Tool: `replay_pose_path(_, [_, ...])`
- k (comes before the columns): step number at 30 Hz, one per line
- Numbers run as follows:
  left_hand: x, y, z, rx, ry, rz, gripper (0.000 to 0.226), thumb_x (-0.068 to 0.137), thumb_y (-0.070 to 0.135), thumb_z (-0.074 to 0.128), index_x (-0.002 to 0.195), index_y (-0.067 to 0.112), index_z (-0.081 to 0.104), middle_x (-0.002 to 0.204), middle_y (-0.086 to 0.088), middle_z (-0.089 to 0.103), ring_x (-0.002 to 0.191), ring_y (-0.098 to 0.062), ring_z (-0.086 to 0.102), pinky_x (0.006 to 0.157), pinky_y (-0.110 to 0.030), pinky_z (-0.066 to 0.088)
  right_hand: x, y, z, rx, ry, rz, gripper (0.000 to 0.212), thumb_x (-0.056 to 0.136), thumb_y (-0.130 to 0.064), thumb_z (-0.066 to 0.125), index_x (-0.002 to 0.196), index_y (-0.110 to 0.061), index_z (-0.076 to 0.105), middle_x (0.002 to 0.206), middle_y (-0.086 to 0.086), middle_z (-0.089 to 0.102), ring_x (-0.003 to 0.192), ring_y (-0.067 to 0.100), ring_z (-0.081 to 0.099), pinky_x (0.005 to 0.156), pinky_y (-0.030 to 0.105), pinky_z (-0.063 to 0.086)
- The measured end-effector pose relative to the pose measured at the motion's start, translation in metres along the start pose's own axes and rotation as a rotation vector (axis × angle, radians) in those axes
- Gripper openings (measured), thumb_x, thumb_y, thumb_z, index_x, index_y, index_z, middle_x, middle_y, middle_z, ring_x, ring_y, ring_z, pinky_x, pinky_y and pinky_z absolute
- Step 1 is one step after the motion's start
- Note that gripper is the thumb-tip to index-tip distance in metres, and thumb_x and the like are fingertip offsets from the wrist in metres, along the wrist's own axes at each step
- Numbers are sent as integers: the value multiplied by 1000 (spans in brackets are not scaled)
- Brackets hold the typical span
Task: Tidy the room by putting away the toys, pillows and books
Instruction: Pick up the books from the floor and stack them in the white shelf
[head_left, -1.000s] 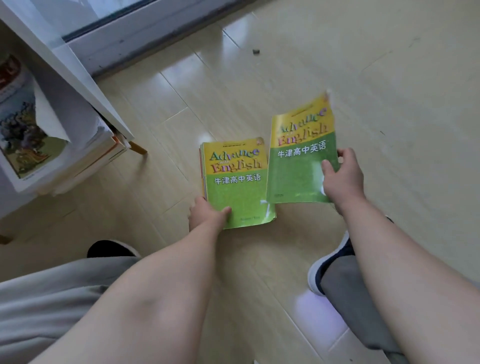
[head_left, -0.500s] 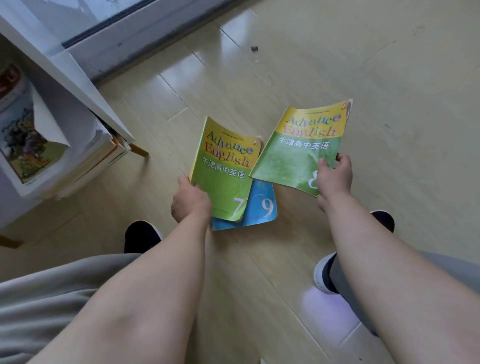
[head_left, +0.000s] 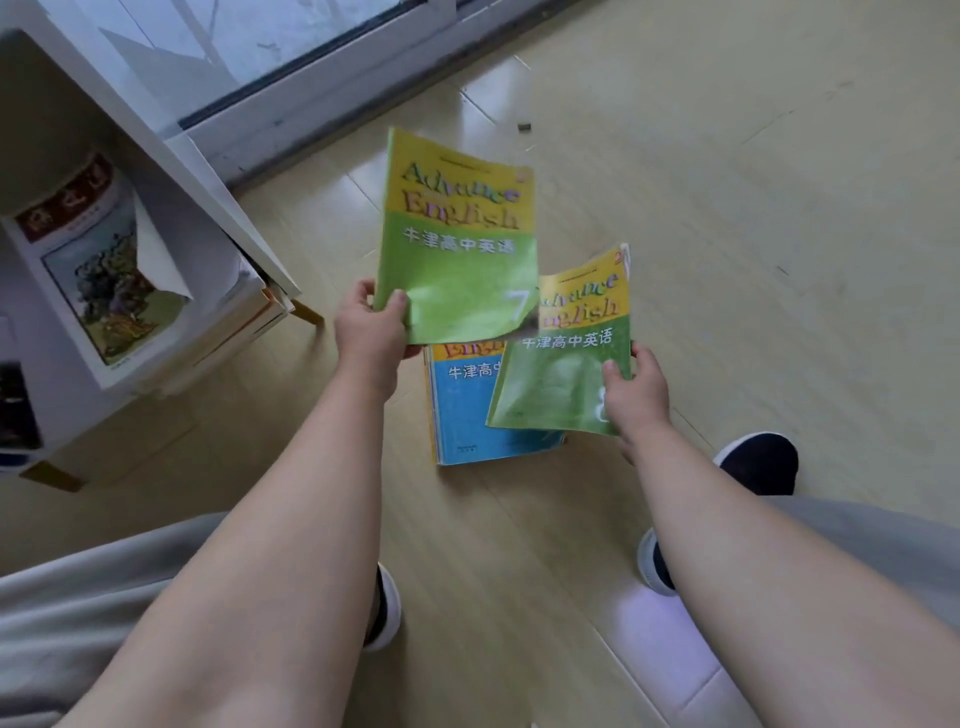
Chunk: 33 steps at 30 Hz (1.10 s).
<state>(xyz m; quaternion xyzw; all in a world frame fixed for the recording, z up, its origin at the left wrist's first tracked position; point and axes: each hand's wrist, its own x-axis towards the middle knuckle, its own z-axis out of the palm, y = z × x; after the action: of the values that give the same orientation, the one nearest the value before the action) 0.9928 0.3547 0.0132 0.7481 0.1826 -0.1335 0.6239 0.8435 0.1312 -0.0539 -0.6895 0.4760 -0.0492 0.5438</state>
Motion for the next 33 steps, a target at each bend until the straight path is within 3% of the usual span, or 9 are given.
replay_pose_path(3, [-10, -28, 19, 52, -143, -95, 9, 102, 13, 59, 105, 21, 55, 99, -3, 64, 74, -18, 63, 51, -29, 58, 3, 3, 5, 68, -111, 99, 31, 104, -19, 49, 134, -24, 59, 124, 3, 67, 110, 29, 66, 96, 49, 56])
replay_pose_path(6, [-22, -62, 36, 193, -244, -130, 12, 101, 13, 59, 111, 18, 57, 97, -4, 64, 71, -18, 62, 46, -27, 53, 9, 2, 5, 172, -198, 270, 25, 103, -24, 44, 105, -25, 68, 114, 7, 73, 105, 34, 71, 92, 60, 56])
replay_pose_path(12, [-22, -93, 58, 175, -260, -298, 11, 101, 15, 60, 108, 23, 59, 95, -6, 67, 63, -23, 61, 47, -24, 37, 22, 15, -8, 255, -275, 559, 53, 106, -59, 28, 110, -24, 68, 101, 6, 77, 89, 30, 73, 69, 39, 59])
replay_pose_path(19, [-14, -81, 90, -140, -415, -493, 9, 103, 16, 58, 112, 20, 59, 88, -3, 62, 38, -11, 46, 34, -17, 25, 34, 33, -8, 307, -295, 621, 81, 95, -79, 14, 114, -22, 70, 113, 17, 74, 101, 37, 70, 84, 51, 59])
replay_pose_path(23, [-16, -88, 95, 218, -389, -315, 32, 101, 20, 62, 133, 18, 58, 104, -5, 70, 54, -16, 63, 38, -21, 42, 37, 33, -20, 313, -360, 630, 94, 88, -86, 4, 117, -24, 70, 103, 11, 77, 87, 28, 75, 72, 36, 55])
replay_pose_path(25, [-14, -97, 93, 588, -374, -102, 38, 100, 28, 63, 137, 21, 58, 118, -2, 70, 86, -22, 70, 63, -30, 58, 38, 34, -21, 313, -411, 608, 98, 87, -86, 1, 118, -26, 71, 101, 5, 79, 82, 23, 77, 70, 32, 53])
replay_pose_path(27, [-10, -102, 91, 893, -358, 58, 41, 98, 35, 63, 138, 27, 60, 128, 1, 64, 115, -25, 62, 93, -39, 54, 38, 37, -19, 299, -428, 619, 90, 87, -88, 15, 123, -27, 70, 113, 4, 76, 99, 25, 73, 83, 39, 54])
replay_pose_path(29, [-6, -103, 89, 995, -279, 122, 42, 96, 35, 64, 138, 31, 60, 139, -3, 53, 131, -26, 50, 106, -41, 45, 39, 42, -13, 257, -412, 610, 74, 86, -79, 52, 137, -25, 61, 141, 2, 62, 127, 26, 58, 109, 51, 43])
replay_pose_path(33, [4, -106, 81, 913, -200, -11, 48, 95, 32, 63, 142, 26, 57, 142, -7, 54, 127, -28, 54, 107, -42, 46, 52, 63, 1, 123, -304, 484, 37, 87, -25, 78, 120, -14, 66, 122, 11, 72, 108, 29, 69, 101, 55, 53])
